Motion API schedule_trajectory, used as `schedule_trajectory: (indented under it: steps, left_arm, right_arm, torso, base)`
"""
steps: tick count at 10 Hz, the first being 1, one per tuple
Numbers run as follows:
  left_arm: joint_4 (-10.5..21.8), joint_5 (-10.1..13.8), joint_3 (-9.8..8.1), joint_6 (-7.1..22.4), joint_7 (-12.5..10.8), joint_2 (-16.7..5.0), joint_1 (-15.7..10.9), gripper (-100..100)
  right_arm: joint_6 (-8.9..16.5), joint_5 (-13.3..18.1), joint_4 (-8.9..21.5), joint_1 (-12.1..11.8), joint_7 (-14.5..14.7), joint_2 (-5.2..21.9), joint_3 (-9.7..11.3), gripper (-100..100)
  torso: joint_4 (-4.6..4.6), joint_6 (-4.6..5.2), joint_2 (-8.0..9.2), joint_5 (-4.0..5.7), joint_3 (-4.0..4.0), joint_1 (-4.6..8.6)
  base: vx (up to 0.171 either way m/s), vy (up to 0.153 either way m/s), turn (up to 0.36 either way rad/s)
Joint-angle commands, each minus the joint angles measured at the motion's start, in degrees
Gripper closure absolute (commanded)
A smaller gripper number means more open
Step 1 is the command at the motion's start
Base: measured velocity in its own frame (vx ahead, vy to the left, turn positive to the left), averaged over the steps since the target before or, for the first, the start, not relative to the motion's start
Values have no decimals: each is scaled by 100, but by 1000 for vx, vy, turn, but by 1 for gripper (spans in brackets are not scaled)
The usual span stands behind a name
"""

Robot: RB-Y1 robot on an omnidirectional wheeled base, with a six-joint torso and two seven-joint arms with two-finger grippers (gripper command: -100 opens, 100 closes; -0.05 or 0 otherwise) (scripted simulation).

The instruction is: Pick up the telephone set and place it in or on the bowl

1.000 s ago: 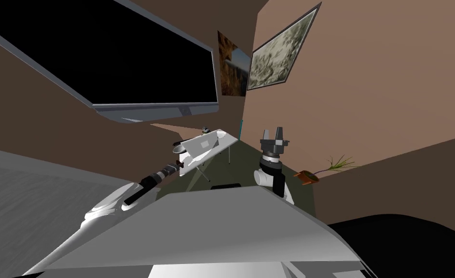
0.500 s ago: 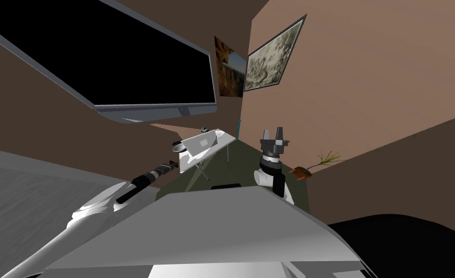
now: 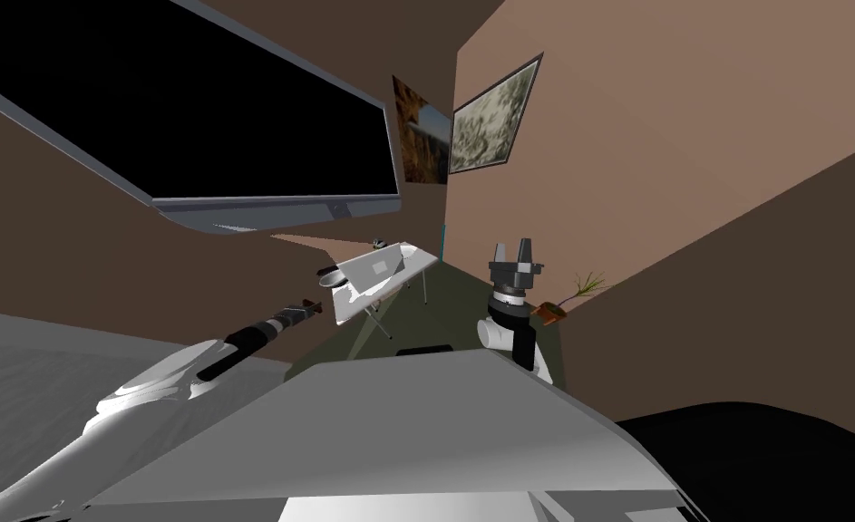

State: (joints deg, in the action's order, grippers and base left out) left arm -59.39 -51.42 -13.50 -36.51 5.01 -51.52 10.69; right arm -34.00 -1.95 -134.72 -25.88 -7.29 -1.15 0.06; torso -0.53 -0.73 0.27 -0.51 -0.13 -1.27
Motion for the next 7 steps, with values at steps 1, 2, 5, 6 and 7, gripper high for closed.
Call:
schedule_trajectory:
  steps: [1,2,5,6,7]
  left_arm:
    - [229,12,-26,-56,48,-31,-133,100]
    - [304,37,-81,0,-31,-137,-180,100]
    - [315,147,-184,55,-143,-275,-234,100]
    - [258,225,-233,56,-183,-312,-246,100]
    - [172,312,-281,46,-219,-334,-253,100]
  right_arm:
    - [0,0,0,0,0,0,0,0]
    - [0,0,0,-1,0,0,0,0]
    - [0,0,0,0,0,1,0,0]
    - [0,0,0,0,0,1,-1,0]
    - [0,0,0,0,0,2,-1,0]
  torso:
    - [0,0,0,0,0,0]
    - [-4,-5,-9,-3,-6,1]
    - [-5,13,-18,-2,-11,-17]
    - [-5,23,-21,-4,-13,-35]
    - [-7,26,-35,-7,-20,-59]
  base:
    - [-16,32,-64]
    - [-25,50,-186]
    - [-22,105,-243]
    - [6,228,-367]
    - [14,249,-439]
